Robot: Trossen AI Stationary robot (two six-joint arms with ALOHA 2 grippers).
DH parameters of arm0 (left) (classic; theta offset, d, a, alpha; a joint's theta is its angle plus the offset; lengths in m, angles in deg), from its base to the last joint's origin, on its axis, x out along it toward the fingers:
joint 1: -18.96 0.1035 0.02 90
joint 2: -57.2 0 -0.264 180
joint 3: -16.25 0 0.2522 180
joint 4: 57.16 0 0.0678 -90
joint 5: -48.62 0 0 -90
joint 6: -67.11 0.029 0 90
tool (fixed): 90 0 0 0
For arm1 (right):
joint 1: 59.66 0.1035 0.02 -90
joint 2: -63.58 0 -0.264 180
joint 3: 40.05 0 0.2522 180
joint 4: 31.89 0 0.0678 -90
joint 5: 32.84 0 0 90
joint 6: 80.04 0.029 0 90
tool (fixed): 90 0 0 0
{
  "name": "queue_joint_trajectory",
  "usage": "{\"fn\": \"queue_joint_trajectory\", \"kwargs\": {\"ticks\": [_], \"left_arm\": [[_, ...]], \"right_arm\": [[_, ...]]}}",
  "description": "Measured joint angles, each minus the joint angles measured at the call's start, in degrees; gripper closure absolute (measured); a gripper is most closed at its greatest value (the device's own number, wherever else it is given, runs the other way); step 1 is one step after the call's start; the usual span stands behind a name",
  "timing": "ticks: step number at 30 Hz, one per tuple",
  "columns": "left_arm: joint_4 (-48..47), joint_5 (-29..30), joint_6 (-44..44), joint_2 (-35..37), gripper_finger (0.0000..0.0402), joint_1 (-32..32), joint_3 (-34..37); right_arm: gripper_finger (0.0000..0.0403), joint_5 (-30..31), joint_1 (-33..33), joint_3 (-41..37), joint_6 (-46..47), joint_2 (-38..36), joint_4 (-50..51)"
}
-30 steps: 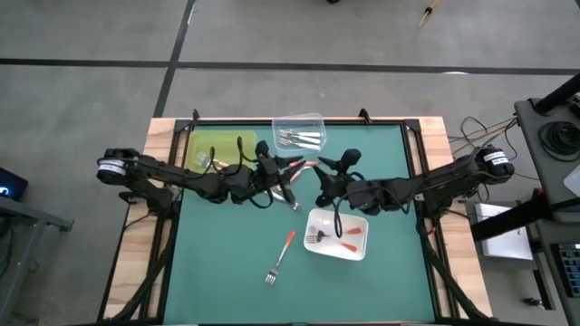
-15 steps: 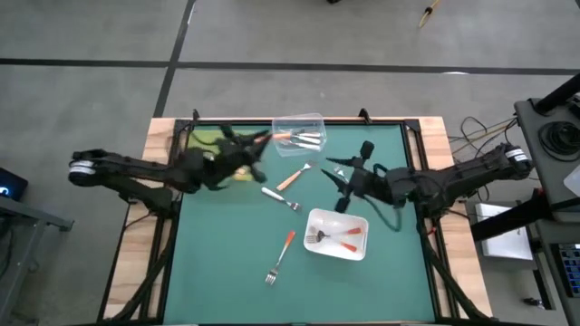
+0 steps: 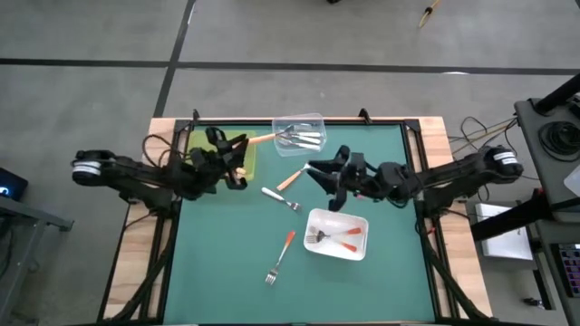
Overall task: Sort silverware by color (type)
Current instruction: Put the light orange into the yellow bin
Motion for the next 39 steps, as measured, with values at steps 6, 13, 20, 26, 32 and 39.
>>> {"fn": "queue_joint_trajectory", "kwargs": {"ticks": [6, 13, 20, 26, 32, 39], "left_arm": [[-0.07, 0.79, -0.3, -7.41, 0.0374, -0.37, -7.27], [-0.04, 4.15, -0.67, -13.61, 0.0374, -0.41, -13.14], [-0.15, 4.22, -1.62, -18.07, 0.0374, -0.67, -15.89], [-0.1, 4.28, -4.53, -19.49, 0.0374, -0.72, -17.06], [-0.02, 4.19, -5.72, -19.71, 0.0374, -0.74, -17.23], [0.01, 4.11, -8.32, -19.84, 0.0374, -0.79, -17.38]], "right_arm": [[0.0257, -2.05, -5.08, 0.25, 14.46, 3.09, -7.59], [0.0229, -6.85, -9.23, 0.46, 23.15, 4.15, -12.01], [0.0218, -6.67, -9.63, 1.37, 23.13, 4.97, -12.91], [0.0218, -4.22, -9.65, 1.42, 19.93, 4.95, -15.02], [0.0236, -4.16, -9.63, 1.42, 16.94, 4.91, -16.17], [0.0298, -3.7, -9.8, 1.42, 12.44, 4.92, -16.52]]}}
